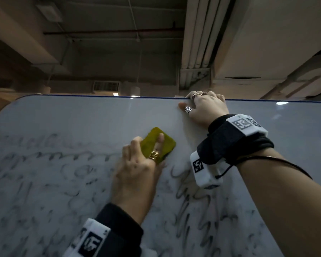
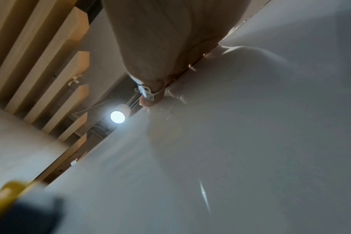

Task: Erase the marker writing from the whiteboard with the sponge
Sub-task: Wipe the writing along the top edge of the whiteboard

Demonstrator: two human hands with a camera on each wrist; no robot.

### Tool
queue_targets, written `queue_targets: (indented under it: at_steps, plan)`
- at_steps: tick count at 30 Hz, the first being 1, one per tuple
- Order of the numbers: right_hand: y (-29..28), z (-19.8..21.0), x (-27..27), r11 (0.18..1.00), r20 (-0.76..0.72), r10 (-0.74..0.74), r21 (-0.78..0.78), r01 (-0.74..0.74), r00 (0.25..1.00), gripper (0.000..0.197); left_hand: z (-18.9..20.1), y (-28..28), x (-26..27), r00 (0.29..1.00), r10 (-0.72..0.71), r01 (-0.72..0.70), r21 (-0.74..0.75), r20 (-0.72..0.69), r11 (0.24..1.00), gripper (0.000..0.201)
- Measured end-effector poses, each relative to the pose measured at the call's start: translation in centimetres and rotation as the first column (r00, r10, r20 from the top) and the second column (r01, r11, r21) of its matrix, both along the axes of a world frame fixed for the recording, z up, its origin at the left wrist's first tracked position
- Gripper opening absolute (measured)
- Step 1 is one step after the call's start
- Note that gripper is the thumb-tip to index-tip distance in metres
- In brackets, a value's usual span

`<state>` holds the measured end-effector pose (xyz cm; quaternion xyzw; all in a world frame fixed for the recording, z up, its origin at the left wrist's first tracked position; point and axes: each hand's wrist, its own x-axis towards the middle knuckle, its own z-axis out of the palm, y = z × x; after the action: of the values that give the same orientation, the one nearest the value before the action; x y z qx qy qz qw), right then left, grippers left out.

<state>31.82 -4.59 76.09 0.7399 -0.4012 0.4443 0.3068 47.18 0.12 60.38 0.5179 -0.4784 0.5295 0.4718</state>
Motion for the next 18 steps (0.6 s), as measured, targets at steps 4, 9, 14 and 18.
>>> queue_targets:
  at_steps: [4,9,14,18]
  plan:
    - [-0.2,-0.1,0.3,1.000,0.024,-0.021,0.005,0.020,0.999,0.043,0.4,1.7,5.1,0.978,0.016,-0.016,-0.001,-0.210,1.000,0.048]
    - [0.3,-0.5,1.1,0.998,0.063,-0.066,0.016,0.065,0.996,0.039,0.4,1.2,4.7,0.951,0.037,-0.014,0.077,-0.308,0.997,0.045]
    - [0.5,-0.7,1.0,0.998,0.054,-0.064,0.005,0.064,0.996,0.036,-0.5,-0.8,0.9,0.995,0.038,-0.037,0.010,-0.096,0.999,0.080]
    - [0.3,-0.5,0.6,0.998,0.017,-0.060,0.002,0.060,0.998,0.042,-0.2,-0.4,0.8,1.000,-0.004,0.005,-0.030,0.030,1.000,0.054]
